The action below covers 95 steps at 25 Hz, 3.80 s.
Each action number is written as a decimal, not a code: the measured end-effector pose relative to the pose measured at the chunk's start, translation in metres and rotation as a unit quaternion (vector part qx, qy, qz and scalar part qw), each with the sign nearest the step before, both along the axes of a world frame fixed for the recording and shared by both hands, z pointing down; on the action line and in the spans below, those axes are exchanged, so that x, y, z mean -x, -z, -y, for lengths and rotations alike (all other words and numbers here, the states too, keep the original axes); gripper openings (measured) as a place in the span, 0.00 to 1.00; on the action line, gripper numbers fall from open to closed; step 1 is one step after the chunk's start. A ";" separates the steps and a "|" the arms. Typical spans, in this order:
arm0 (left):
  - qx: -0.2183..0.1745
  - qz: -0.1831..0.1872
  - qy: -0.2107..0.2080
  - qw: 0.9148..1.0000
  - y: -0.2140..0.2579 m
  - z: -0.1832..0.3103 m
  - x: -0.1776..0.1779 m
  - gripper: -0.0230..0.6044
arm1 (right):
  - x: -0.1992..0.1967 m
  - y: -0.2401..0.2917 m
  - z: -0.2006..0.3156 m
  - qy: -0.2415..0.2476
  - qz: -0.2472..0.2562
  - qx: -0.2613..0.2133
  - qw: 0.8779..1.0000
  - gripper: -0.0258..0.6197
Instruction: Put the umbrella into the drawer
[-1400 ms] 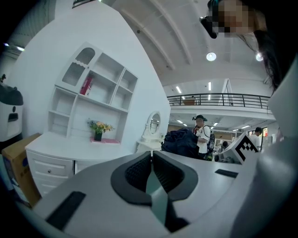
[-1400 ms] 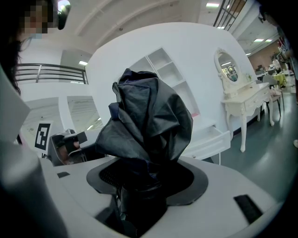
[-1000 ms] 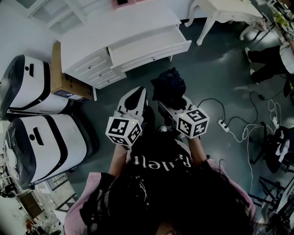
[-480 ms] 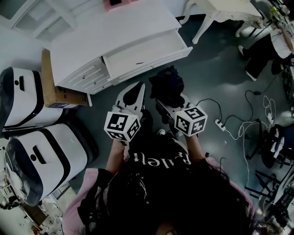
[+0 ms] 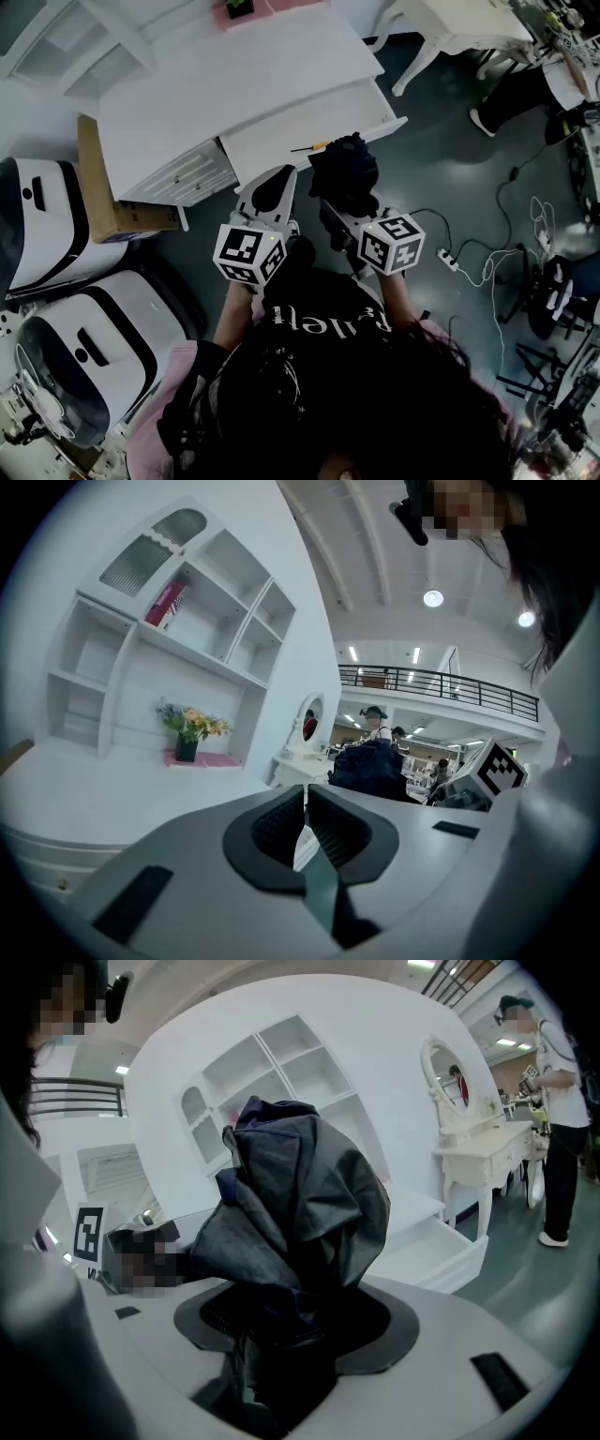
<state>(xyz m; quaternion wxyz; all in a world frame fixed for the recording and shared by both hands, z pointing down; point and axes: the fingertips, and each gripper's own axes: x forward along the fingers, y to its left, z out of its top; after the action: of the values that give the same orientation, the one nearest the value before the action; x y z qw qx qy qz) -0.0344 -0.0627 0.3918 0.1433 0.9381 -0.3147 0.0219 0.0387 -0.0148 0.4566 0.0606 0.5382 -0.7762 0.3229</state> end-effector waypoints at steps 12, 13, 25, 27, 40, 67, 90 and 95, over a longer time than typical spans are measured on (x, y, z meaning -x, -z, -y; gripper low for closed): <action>-0.005 -0.008 -0.004 1.000 0.001 0.067 0.034 0.08 | 0.028 0.003 0.056 -0.009 -0.021 -0.003 1.000 0.47; -0.005 -0.008 -0.004 1.000 0.000 0.069 0.033 0.08 | 0.028 0.002 0.059 -0.009 -0.023 -0.001 1.000 0.47; 0.003 -0.009 0.016 1.000 -0.004 0.095 0.031 0.08 | 0.021 -0.015 0.098 0.028 -0.040 0.020 0.999 0.47; 0.005 -0.007 0.027 1.000 -0.006 0.104 0.030 0.08 | 0.019 -0.023 0.110 0.042 -0.041 0.027 0.998 0.47; 0.031 0.010 0.126 0.991 -0.025 0.167 0.008 0.08 | -0.019 -0.075 0.188 0.169 -0.091 0.072 0.979 0.47; 0.063 0.032 0.299 0.952 -0.046 0.211 0.013 0.08 | -0.041 -0.227 0.248 0.516 -0.273 0.136 0.800 0.47; 0.095 0.060 0.305 0.946 -0.067 0.234 0.023 0.08 | -0.064 -0.318 0.259 0.527 -0.335 0.202 0.754 0.47; 0.107 0.065 0.308 0.943 -0.075 0.227 0.029 0.08 | -0.079 -0.330 0.281 0.458 -0.350 0.217 0.788 0.47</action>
<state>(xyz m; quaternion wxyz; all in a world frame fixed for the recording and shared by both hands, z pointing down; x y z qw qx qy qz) -0.0634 -0.2899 0.4664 0.2223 0.7709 -0.5927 0.0711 0.1180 -0.2960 0.7868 0.5845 0.1687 -0.7663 0.2067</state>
